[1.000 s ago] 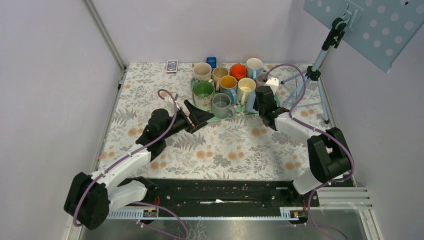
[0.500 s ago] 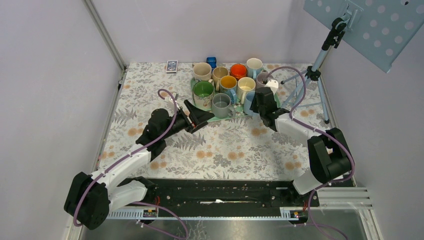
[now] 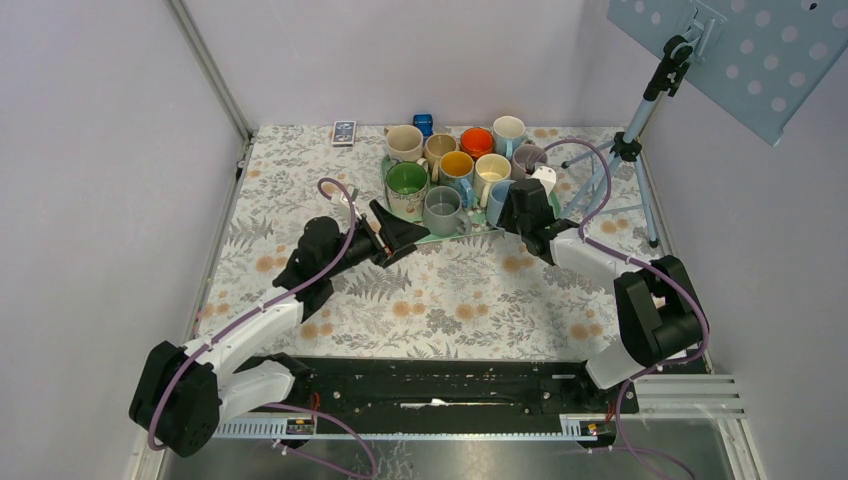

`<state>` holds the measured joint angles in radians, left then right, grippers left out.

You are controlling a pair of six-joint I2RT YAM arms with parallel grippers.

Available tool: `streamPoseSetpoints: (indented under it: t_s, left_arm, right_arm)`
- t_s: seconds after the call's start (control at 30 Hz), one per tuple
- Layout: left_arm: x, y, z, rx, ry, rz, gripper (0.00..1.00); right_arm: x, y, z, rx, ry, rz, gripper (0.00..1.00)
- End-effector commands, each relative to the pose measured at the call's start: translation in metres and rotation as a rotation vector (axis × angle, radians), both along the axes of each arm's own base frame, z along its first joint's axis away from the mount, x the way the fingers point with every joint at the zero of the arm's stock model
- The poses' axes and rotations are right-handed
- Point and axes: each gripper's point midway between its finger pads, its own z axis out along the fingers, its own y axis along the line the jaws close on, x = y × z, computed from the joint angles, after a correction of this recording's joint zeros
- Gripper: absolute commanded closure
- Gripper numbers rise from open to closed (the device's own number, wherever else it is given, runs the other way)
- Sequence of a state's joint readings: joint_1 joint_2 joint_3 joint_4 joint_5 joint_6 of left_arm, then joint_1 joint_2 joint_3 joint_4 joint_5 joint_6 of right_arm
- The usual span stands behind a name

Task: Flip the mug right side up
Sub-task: Place the cup on the tray.

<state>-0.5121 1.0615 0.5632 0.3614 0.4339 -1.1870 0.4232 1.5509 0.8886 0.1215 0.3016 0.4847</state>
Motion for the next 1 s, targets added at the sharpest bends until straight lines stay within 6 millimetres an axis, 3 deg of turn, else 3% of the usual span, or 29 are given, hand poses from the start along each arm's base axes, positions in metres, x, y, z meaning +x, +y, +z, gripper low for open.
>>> streamPoseSetpoints:
  t_s: [0.0, 0.47, 0.97]
  left_arm:
    - [0.002, -0.003, 0.022, -0.044, -0.068, -0.016, 0.01]
    - [0.001, -0.003, 0.022, -0.047, -0.071, -0.02, 0.01]
    - [-0.001, -0.001, 0.022, -0.036, -0.07, -0.016, 0.01]
  right_arm:
    - [0.0, 0.001, 0.011, 0.029, 0.001, -0.021, 0.55]
    - [-0.005, 0.034, -0.002, 0.188, 0.054, 0.041, 0.49]
    - [0.016, 0.033, -0.018, 0.196, 0.051, -0.014, 0.46]
